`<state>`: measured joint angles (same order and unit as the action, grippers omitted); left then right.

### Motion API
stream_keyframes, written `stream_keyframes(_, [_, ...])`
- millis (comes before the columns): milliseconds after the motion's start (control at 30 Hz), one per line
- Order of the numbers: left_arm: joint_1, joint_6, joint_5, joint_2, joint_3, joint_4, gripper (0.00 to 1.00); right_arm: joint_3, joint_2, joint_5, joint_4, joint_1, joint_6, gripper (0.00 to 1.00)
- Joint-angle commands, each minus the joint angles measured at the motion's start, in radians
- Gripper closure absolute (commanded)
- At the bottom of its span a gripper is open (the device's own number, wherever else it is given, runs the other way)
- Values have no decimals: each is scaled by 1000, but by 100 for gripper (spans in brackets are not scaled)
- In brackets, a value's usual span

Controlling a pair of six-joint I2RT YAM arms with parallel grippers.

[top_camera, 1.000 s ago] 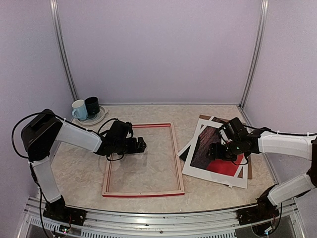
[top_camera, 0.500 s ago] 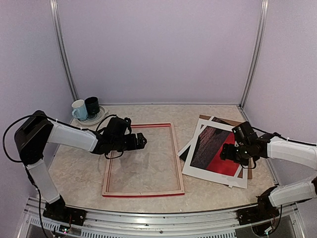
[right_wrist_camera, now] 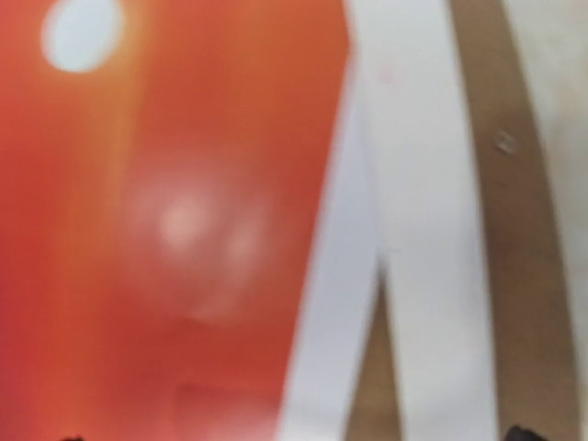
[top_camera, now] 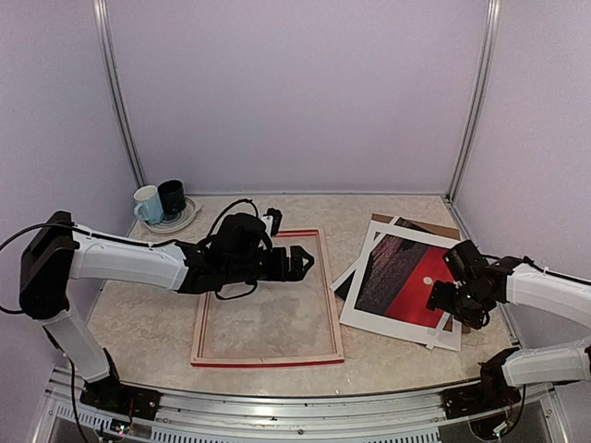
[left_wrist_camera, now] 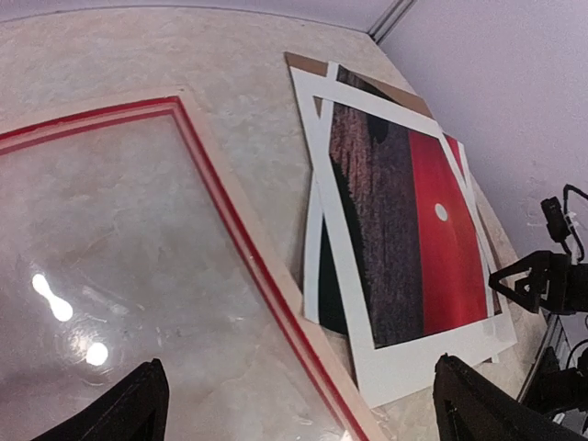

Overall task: Put the photo into the frame
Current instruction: Pick up the mat board from the photo.

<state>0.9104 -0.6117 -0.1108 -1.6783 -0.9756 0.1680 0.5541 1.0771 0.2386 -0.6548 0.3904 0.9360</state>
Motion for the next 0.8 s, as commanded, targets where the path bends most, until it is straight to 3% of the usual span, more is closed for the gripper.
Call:
stream_keyframes(0, [69,36,36,-56,-115,8,1,10,22,54,-86,-9,71,1])
stream_keyframes(333, [147,21,138,-247,-266,58,1,-84,-24,-28,-56,-10,112,1])
stream_keyframes(767, [158,-1,237,-446,-446,55,1,-136,-68,-105,11,-10,104,1])
